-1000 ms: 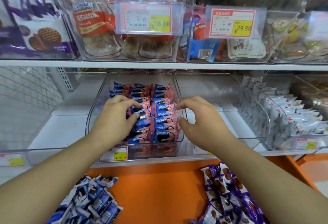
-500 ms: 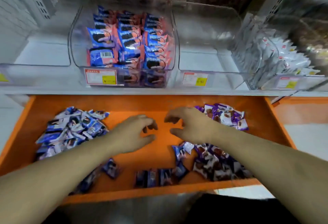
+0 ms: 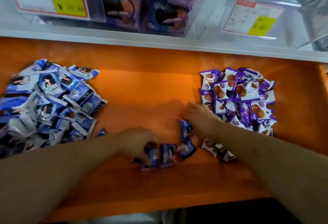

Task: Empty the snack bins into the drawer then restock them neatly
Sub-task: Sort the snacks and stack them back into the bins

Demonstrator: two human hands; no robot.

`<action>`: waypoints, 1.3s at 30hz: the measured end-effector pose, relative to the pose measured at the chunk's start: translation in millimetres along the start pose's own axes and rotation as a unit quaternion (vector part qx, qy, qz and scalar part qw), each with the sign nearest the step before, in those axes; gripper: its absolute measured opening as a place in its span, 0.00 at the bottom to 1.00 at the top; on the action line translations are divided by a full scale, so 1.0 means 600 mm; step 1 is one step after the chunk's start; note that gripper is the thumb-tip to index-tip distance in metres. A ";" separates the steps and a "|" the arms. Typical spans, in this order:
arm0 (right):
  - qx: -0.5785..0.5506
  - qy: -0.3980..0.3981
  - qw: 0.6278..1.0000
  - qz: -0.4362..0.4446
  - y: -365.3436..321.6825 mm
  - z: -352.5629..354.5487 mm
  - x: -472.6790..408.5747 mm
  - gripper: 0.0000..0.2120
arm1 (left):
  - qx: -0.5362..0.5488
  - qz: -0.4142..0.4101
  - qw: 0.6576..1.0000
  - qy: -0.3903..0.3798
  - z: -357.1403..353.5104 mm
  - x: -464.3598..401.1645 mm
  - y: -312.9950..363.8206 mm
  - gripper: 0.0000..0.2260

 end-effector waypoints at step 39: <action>-0.532 0.427 0.731 -0.031 -0.031 0.593 0.333 0.13 | 0.320 -0.007 0.773 0.548 0.358 0.585 0.109 0.08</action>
Point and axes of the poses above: each hand's wrist, its own x-axis away from the middle knuckle, its own z-axis out of the back of the hand, y = z × x, the point moved 7 cm from there along -x, towards the middle knuckle, and after that the axes turned 6 degrees about x, right-handed, at the moved point
